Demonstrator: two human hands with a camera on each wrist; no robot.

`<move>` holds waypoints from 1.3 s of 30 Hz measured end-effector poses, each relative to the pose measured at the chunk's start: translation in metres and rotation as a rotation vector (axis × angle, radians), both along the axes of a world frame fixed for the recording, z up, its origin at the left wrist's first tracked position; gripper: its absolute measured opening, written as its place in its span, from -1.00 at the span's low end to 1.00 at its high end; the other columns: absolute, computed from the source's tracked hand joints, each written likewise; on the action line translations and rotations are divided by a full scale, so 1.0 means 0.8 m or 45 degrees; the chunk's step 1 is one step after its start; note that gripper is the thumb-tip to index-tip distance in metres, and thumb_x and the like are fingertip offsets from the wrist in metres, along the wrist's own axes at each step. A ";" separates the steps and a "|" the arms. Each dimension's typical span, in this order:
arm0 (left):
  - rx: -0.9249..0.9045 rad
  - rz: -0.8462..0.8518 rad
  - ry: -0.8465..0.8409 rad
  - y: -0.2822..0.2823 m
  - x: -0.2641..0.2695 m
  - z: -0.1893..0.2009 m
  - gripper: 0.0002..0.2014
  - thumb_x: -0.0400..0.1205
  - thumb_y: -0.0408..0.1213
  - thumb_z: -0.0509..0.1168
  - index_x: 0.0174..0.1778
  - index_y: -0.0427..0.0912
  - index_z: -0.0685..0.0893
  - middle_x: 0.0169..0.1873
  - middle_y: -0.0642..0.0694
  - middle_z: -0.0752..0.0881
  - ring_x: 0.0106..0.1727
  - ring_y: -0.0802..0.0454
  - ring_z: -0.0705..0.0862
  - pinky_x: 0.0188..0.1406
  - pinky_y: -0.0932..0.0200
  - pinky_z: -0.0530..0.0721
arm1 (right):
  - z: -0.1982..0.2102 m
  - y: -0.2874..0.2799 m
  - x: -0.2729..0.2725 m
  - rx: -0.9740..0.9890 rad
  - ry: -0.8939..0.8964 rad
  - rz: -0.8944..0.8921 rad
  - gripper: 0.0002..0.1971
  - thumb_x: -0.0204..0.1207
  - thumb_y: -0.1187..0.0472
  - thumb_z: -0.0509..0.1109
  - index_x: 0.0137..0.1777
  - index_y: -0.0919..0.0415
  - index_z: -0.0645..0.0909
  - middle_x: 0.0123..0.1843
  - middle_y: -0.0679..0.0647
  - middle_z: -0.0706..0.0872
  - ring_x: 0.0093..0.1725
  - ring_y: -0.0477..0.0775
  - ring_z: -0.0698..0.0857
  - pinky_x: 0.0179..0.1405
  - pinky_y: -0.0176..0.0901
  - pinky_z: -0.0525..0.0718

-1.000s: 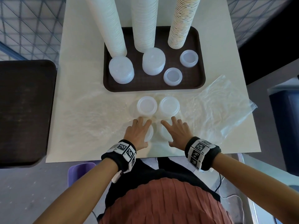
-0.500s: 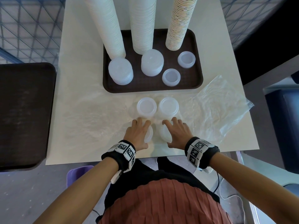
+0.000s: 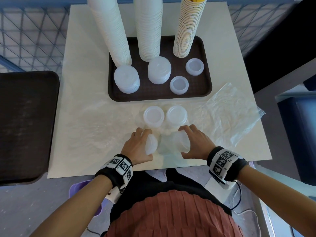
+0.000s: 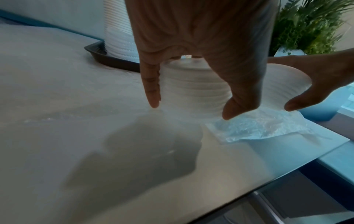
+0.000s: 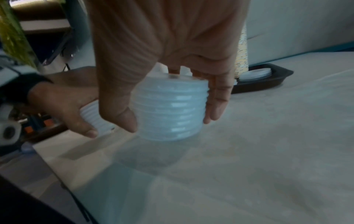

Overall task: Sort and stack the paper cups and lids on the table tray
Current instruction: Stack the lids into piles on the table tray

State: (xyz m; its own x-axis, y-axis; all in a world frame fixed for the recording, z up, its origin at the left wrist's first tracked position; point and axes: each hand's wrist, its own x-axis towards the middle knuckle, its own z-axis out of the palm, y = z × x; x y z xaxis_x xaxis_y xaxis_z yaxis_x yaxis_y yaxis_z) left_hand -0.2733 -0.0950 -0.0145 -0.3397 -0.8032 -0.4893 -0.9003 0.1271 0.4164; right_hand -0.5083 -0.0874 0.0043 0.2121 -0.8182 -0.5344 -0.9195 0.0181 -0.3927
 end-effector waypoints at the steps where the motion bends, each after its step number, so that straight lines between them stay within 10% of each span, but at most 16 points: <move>1: 0.003 0.014 0.016 0.001 0.003 0.002 -0.20 0.28 -0.13 0.48 0.42 -0.06 0.28 0.29 -0.12 0.34 0.23 -0.13 0.45 -0.07 0.09 0.57 | 0.005 0.001 -0.005 0.005 -0.015 -0.009 -0.18 0.16 0.04 0.58 0.41 0.00 0.27 0.24 0.09 0.42 0.06 0.15 0.59 0.01 -0.09 0.63; 15: -0.083 0.559 0.228 0.007 0.028 0.036 -0.22 0.25 -0.26 0.56 0.35 -0.06 0.33 0.23 0.00 0.37 0.11 0.06 0.45 0.02 0.20 0.42 | 0.081 -0.158 -0.110 -0.257 0.022 -0.409 -0.12 0.14 0.13 0.65 0.43 0.09 0.26 0.29 0.23 0.44 0.25 0.40 0.52 0.24 0.13 0.50; 26: -0.079 0.907 0.145 0.001 0.003 0.036 -0.22 0.20 -0.29 0.58 0.32 -0.07 0.38 0.19 -0.06 0.41 0.16 -0.16 0.56 0.01 0.10 0.51 | 0.031 -0.331 -0.102 -0.278 0.175 -0.261 -0.13 0.15 0.11 0.64 0.43 0.11 0.25 0.29 0.28 0.39 0.28 0.41 0.52 0.21 0.20 0.60; 39: -0.100 0.974 0.131 -0.017 -0.010 0.043 -0.18 0.19 -0.27 0.59 0.35 -0.04 0.35 0.23 -0.07 0.42 0.13 -0.08 0.54 -0.01 0.14 0.47 | -0.003 -0.365 -0.093 -0.181 0.251 -0.163 -0.12 0.18 0.13 0.63 0.46 0.15 0.23 0.36 0.33 0.37 0.34 0.45 0.47 0.23 0.28 0.58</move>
State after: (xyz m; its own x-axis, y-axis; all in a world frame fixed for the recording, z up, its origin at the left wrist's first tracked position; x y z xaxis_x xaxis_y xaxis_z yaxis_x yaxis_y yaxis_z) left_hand -0.2810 -0.1088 0.0198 0.2831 -0.8634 -0.4176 -0.7067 -0.4821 0.5177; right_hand -0.5825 -0.3792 0.0016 0.0056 -0.9014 -0.4329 -0.9722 0.0964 -0.2134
